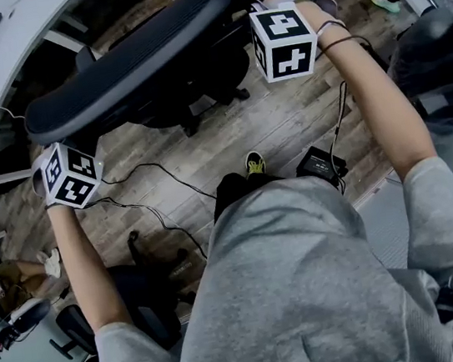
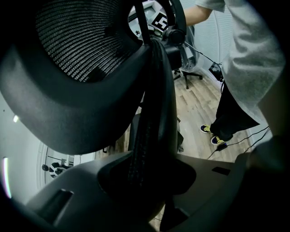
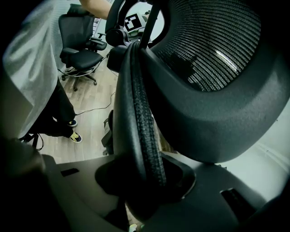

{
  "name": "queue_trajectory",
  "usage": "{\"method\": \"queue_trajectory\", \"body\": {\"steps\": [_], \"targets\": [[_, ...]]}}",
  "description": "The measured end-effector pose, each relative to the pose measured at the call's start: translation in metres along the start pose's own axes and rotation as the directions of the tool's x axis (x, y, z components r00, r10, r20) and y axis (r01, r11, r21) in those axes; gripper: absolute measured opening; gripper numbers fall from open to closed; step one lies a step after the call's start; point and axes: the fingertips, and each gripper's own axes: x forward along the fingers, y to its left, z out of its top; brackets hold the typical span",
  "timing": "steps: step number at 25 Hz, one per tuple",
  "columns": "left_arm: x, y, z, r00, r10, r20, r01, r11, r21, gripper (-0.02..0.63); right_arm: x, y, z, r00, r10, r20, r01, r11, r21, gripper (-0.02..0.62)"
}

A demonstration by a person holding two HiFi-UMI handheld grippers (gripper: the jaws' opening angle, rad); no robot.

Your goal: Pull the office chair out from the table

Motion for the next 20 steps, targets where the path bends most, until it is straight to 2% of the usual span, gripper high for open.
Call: {"method": "queue_trajectory", "body": {"steps": [4, 12, 20], "targets": [[0.0, 0.038, 0.006, 1.0, -0.021, 0.001, 0.021, 1.0, -0.021, 0.124, 0.003, -0.043, -0.001, 0.999, 0.032, 0.0, -0.032, 0.999, -0.011, 0.144], [-0.02, -0.004, 0.006, 1.0, -0.024, 0.013, 0.024, 1.0, 0.002, 0.124, -0.025, 0.002, 0.005, 1.0, 0.02, -0.016, -0.02, 1.0, 0.006, 0.144], [-0.032, 0.007, 0.01, 0.999, -0.041, 0.023, 0.04, 0.999, 0.003, 0.124, -0.04, -0.008, 0.007, 0.999, 0.04, -0.035, -0.039, 0.999, 0.017, 0.144]]}}
